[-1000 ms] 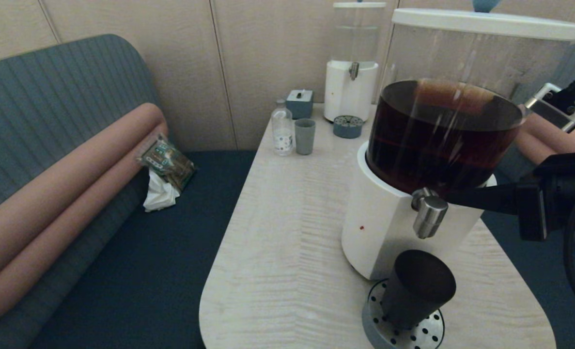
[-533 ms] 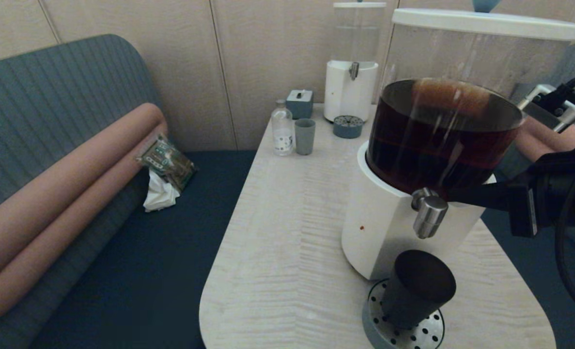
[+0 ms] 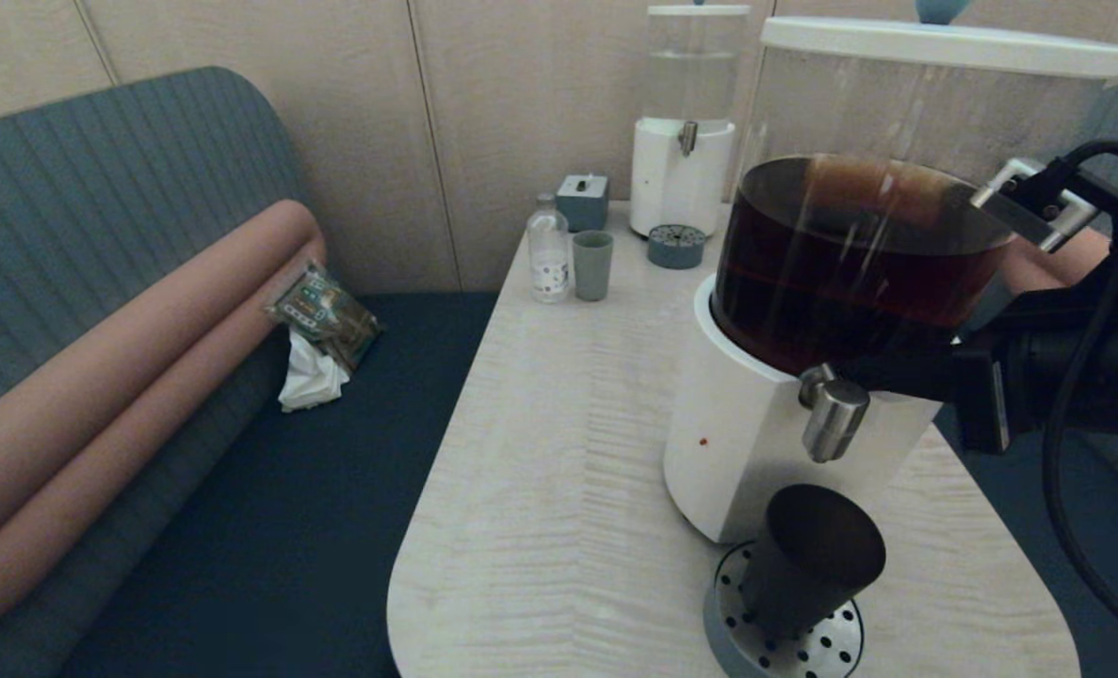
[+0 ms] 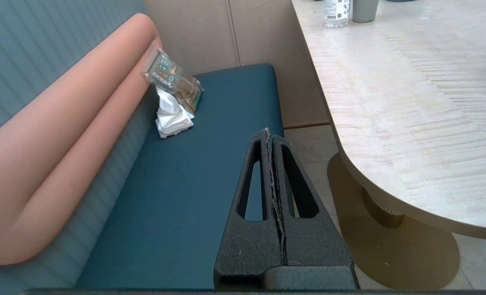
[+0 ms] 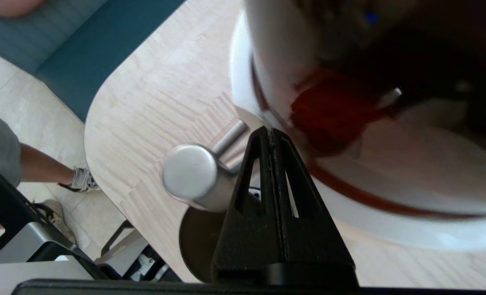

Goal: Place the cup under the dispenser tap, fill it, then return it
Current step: Turn on the faucet

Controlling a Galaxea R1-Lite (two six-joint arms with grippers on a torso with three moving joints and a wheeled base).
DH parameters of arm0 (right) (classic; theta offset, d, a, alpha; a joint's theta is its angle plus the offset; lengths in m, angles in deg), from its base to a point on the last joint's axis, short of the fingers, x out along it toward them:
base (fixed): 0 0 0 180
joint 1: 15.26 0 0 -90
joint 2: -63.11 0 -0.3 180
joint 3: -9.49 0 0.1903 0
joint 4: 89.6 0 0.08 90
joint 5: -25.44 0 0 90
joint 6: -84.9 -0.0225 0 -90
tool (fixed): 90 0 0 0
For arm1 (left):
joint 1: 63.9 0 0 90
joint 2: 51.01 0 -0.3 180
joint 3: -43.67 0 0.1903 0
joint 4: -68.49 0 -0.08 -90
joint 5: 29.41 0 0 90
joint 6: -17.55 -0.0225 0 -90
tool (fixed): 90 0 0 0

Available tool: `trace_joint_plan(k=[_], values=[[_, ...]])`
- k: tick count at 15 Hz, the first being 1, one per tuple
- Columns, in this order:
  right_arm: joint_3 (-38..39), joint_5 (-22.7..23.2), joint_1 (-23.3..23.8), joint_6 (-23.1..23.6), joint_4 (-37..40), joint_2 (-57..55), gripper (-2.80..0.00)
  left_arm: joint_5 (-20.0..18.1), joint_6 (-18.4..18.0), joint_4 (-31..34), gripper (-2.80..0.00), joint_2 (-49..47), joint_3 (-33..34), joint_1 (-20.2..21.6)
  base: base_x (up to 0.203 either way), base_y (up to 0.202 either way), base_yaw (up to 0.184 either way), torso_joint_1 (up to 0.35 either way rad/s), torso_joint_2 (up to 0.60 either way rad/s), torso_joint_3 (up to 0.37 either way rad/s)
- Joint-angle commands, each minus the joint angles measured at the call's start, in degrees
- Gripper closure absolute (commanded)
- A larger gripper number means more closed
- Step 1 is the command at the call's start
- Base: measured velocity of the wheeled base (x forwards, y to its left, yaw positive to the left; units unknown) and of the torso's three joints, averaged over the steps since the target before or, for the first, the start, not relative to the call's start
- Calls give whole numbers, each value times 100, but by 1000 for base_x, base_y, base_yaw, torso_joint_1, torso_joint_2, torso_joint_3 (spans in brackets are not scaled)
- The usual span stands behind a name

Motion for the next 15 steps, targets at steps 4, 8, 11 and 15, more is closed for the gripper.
trace_joint_plan(k=[4, 8, 11, 15], values=[[0, 9, -152, 37, -157, -131, 0, -1, 1, -6, 0, -7, 229, 2, 0, 0, 0, 0, 0, 0], [0, 9, -188, 161, -247, -183, 0, -1, 1, -6, 0, -7, 229, 2, 0, 0, 0, 0, 0, 0], [8, 27, -197, 170, -291, -210, 0, -1, -8, -6, 0, -7, 229, 2, 0, 0, 0, 0, 0, 0], [0, 51, -240, 318, -295, -201, 0, -1, -6, -6, 0, -7, 229, 2, 0, 0, 0, 0, 0, 0]])
